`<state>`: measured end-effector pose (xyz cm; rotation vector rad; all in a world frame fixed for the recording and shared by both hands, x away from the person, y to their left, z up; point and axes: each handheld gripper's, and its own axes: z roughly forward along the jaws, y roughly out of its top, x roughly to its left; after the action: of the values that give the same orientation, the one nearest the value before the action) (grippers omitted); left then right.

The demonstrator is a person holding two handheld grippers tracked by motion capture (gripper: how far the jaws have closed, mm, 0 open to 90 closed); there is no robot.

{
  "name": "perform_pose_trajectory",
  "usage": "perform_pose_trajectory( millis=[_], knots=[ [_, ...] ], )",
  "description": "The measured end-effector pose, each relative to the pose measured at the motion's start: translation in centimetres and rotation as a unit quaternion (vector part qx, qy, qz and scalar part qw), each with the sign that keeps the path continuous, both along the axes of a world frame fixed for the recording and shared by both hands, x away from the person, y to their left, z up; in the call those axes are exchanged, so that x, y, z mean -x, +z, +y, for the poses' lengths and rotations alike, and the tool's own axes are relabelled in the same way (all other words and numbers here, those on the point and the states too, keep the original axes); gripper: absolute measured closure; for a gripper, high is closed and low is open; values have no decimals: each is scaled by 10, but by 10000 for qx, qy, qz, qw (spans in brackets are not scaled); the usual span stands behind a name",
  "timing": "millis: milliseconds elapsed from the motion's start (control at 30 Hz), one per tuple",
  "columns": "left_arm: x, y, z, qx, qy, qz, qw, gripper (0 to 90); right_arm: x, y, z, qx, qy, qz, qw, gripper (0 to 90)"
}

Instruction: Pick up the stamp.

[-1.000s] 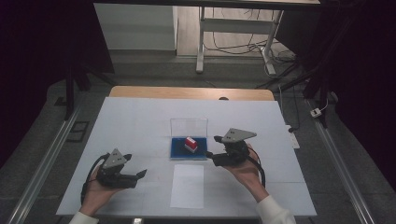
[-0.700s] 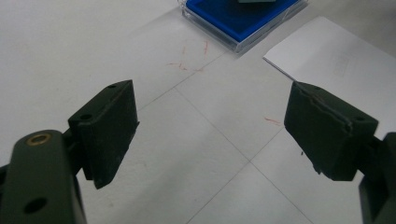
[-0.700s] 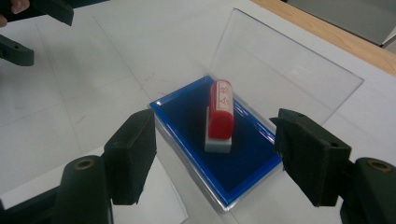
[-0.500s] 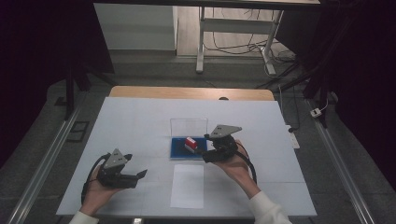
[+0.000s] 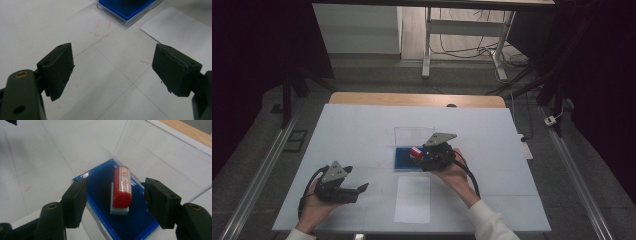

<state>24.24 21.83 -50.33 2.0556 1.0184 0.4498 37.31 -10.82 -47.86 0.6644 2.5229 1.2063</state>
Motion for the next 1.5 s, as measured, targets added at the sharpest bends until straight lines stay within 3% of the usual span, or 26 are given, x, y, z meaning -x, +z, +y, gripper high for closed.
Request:
perform_pose_trajectory(
  millis=[333,633,1067,1500],
  knots=[
    [0,-1,2,8,90,29,10000,184,-8,-9,2,-108,-113,118,9998,462],
    [2,-3,4,4,166,56,9998,187,-14,-16,6,-66,-218,64,9997,536],
    [1,-4,6,1,225,65,9997,191,-16,-19,6,-150,-79,73,9998,692],
    [1,-6,7,-34,217,80,9997,194,-13,-16,8,-75,-3,-85,9999,703]
  ],
)
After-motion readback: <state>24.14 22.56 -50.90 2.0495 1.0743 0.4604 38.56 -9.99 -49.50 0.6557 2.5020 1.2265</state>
